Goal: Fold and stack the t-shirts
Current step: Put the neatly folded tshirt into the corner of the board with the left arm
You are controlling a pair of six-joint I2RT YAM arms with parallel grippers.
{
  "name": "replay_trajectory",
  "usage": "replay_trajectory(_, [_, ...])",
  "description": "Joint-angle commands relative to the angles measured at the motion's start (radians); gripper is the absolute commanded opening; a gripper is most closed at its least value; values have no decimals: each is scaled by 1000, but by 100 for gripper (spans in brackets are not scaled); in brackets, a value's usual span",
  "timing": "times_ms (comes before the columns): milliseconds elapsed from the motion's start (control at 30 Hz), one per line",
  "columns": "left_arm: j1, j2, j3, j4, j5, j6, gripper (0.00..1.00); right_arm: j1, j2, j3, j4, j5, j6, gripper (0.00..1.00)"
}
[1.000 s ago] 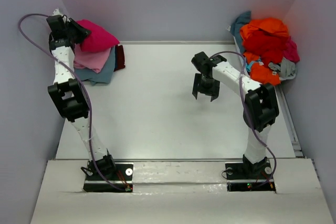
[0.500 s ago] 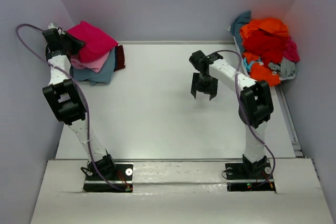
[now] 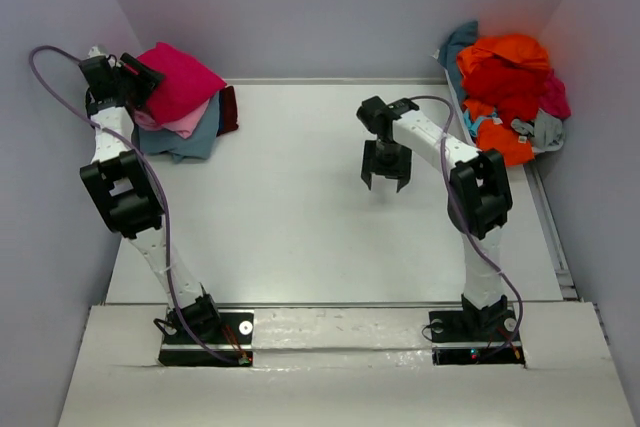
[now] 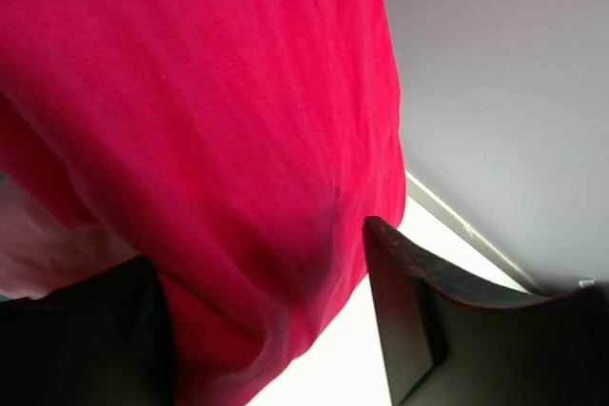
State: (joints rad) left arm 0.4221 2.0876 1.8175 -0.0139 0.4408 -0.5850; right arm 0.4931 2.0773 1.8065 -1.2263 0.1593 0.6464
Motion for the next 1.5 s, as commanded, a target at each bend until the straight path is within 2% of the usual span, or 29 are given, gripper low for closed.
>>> replay_trajectory(0, [44, -37, -1, 48, -48, -35, 73, 13, 0, 33, -30, -15, -11, 75])
replay_trajectory(67, [44, -37, 0, 35, -60, -32, 77, 22, 3, 33, -32, -18, -13, 75])
replay_trajectory(300, [32, -84, 22, -26, -148, 23, 80, 22, 6, 40, -29, -23, -22, 75])
replay_trajectory(533, [-14, -196, 28, -101, -303, 129, 82, 32, 1, 36, -21, -27, -33, 75])
replay_trajectory(700, [-46, -310, -38, -103, -373, 172, 83, 32, -13, 22, -12, -26, -42, 75])
replay_trajectory(833, [-57, -376, -69, -110, -381, 182, 83, 32, -23, 8, -4, -26, -48, 75])
replay_trajectory(933, [-77, -385, -72, -95, -320, 200, 83, 32, -37, -4, 10, -27, -51, 75])
replay_trajectory(1100, [-112, -295, 25, -133, -196, 206, 82, 41, -51, -7, 13, -30, -50, 75])
replay_trajectory(1233, [-138, -216, 98, -144, -159, 209, 82, 41, -56, 1, 13, -23, -48, 75])
replay_trajectory(1333, [-138, -91, 228, -172, -100, 189, 82, 41, -52, 4, 13, -26, -48, 75])
replay_trajectory(1467, [-138, 112, 434, -277, -117, 156, 81, 41, -36, 22, 2, -24, -51, 75])
